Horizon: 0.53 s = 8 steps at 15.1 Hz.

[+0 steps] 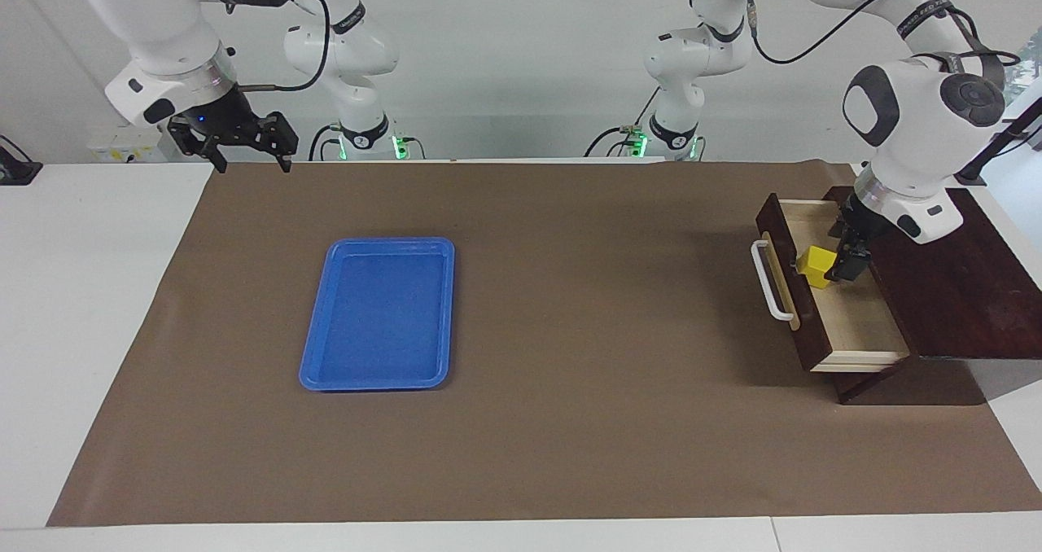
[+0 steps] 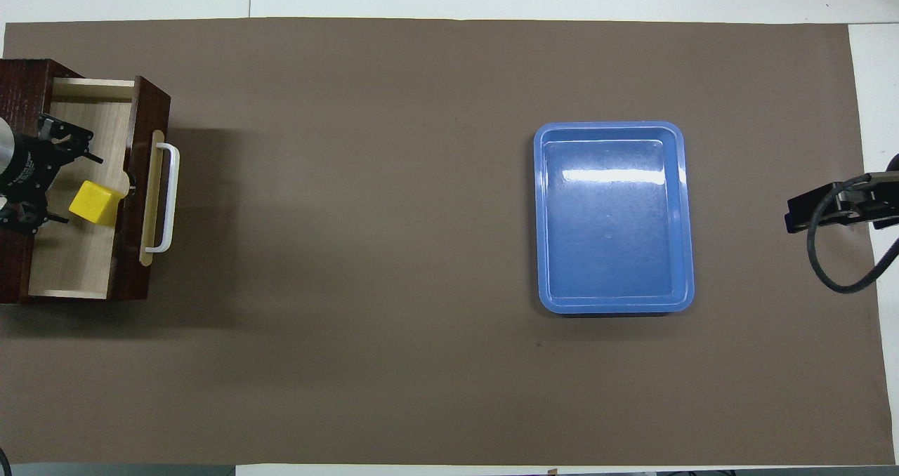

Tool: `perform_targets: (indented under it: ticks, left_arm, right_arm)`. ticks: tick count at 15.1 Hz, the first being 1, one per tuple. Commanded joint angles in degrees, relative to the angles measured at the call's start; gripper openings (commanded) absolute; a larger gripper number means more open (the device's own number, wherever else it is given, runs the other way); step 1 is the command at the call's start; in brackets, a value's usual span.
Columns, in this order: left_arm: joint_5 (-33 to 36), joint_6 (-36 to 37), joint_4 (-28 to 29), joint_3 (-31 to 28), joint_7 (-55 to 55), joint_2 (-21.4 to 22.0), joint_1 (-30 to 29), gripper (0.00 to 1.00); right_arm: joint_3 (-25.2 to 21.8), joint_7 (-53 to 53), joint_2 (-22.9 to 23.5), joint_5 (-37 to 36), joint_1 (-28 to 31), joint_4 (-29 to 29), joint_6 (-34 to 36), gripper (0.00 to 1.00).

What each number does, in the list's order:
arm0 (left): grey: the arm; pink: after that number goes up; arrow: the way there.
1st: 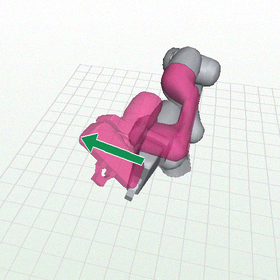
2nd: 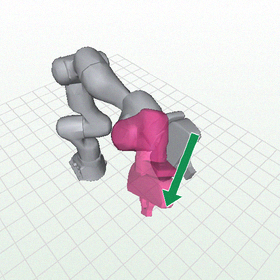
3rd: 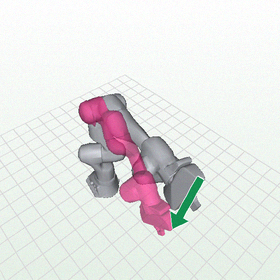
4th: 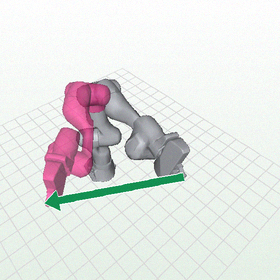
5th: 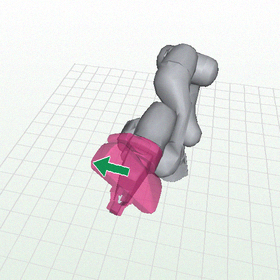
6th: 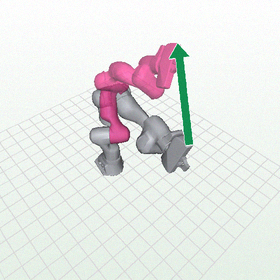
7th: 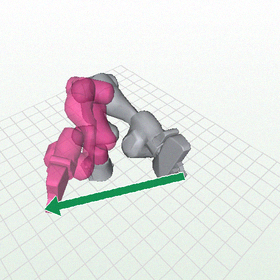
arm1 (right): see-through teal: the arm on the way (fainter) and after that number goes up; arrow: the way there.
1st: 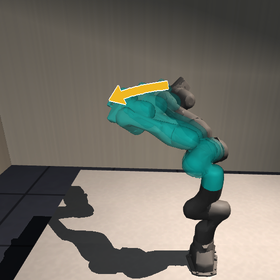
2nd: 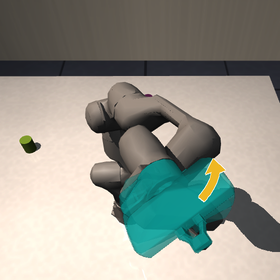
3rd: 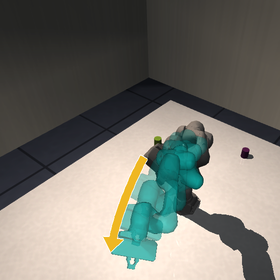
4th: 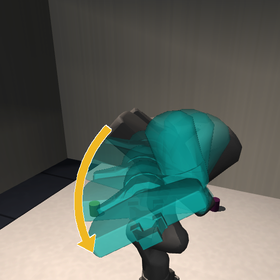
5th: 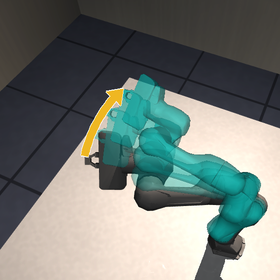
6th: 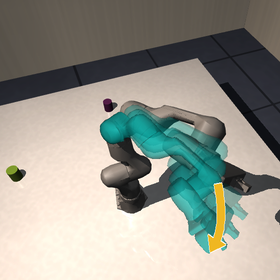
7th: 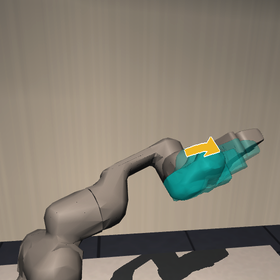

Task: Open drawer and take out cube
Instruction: 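Release the handle and lower the left gripper into the drawer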

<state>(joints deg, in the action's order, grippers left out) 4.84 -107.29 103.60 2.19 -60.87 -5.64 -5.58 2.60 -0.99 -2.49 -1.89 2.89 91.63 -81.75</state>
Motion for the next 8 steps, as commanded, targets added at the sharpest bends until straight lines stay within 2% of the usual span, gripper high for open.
perform_targets:
  ticks: [1, 8]
  left_arm:
    - [-0.09, -3.53, 4.49, 0.36, -0.47, 2.74, -1.54, 1.0]
    - [-0.09, -9.16, 7.49, 0.36, -0.47, 2.3, -3.04, 1.0]
  right_arm:
    - [0.65, -1.2, -1.2, -0.04, 1.16, 1.35, -0.43, 1.0]
    - [0.65, -1.03, -1.2, 0.22, 1.07, 1.35, -0.43, 1.0]
